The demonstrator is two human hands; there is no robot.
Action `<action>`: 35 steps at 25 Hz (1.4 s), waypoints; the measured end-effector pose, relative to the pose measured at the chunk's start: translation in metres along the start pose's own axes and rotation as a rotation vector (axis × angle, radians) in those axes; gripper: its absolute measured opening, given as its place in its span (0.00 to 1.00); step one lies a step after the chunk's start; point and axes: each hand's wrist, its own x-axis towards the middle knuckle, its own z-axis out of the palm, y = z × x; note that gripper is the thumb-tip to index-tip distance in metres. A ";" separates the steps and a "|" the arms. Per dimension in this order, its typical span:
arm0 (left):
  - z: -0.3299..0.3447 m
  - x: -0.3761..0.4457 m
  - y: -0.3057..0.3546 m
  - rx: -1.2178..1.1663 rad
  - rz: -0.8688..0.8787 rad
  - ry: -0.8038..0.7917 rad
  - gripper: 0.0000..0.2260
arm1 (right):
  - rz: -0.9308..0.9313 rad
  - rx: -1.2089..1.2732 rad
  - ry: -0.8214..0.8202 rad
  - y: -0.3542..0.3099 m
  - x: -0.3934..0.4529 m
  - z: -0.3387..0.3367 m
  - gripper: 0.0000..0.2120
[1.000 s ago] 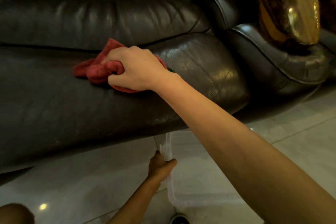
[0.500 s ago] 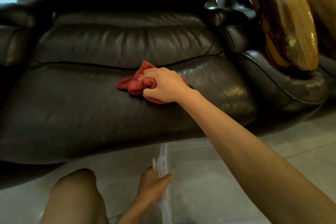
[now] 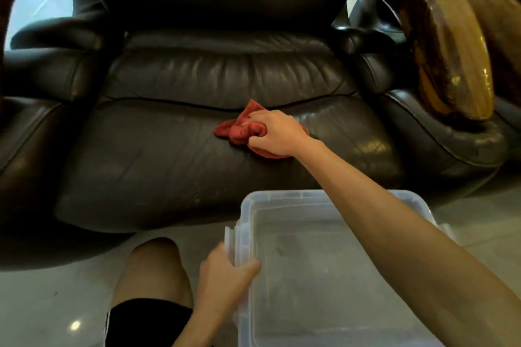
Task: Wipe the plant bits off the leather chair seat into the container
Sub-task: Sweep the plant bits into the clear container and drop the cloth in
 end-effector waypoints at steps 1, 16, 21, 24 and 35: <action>-0.008 -0.004 0.006 -0.015 0.048 0.016 0.09 | 0.003 -0.004 -0.005 -0.001 0.000 0.001 0.14; -0.020 0.005 -0.025 -0.071 -0.130 0.107 0.18 | -0.045 -0.040 0.025 0.004 0.004 0.006 0.17; -0.016 0.008 -0.028 -0.151 -0.139 0.124 0.18 | -0.041 -0.082 0.060 0.006 -0.001 0.010 0.18; -0.016 0.013 -0.029 -0.151 -0.160 0.129 0.19 | -0.017 -0.127 0.113 0.001 -0.030 0.016 0.18; -0.014 0.015 -0.035 -0.180 -0.130 0.130 0.20 | -0.069 0.324 0.189 -0.010 -0.131 -0.027 0.11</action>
